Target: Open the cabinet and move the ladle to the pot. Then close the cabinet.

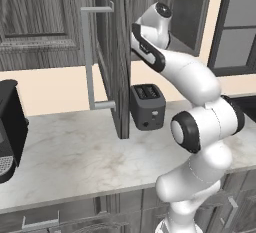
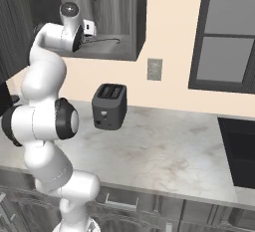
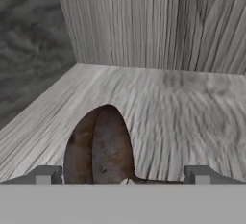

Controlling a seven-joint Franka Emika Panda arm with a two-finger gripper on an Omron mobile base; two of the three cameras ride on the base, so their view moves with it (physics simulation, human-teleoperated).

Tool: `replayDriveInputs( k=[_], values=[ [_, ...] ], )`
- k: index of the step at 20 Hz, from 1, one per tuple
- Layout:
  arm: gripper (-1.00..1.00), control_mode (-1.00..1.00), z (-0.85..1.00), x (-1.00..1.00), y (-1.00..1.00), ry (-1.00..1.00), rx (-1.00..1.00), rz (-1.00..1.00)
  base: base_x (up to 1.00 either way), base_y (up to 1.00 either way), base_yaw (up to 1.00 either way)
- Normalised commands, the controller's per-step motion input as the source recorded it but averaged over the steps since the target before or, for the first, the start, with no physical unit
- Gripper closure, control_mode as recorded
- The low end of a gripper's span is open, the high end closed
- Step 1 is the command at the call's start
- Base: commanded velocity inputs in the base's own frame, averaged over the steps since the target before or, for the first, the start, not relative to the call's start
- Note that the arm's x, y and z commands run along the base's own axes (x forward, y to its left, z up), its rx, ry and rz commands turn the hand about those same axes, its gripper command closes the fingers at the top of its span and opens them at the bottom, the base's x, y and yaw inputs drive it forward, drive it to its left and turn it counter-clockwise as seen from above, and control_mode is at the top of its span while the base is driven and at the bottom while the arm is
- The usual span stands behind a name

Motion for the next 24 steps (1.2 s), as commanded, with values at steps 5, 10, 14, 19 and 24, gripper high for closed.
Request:
replayDriveInputs(
  k=[5, 10, 14, 19, 24],
  values=[
    [1.0, -1.0, -0.08, 0.15, 0.17, 0.0, -0.01, 0.0, 0.0, 0.0, 0.0],
    [1.0, -1.0, -0.12, 0.0, 0.34, 0.0, -0.02, 0.0, 0.0, 0.0, 0.0],
    [1.0, -1.0, -0.12, 0.0, 0.13, 0.0, 0.0, 0.0, 0.0, 0.0, 0.0],
    [1.0, -1.0, 0.0, -0.14, 0.0, 0.0, 0.0, 0.0, 0.0, 0.0, 0.0],
    [1.0, -1.0, 0.0, -0.67, -0.21, 0.0, 0.0, 0.0, 0.0, 0.0, 0.0]
  ],
)
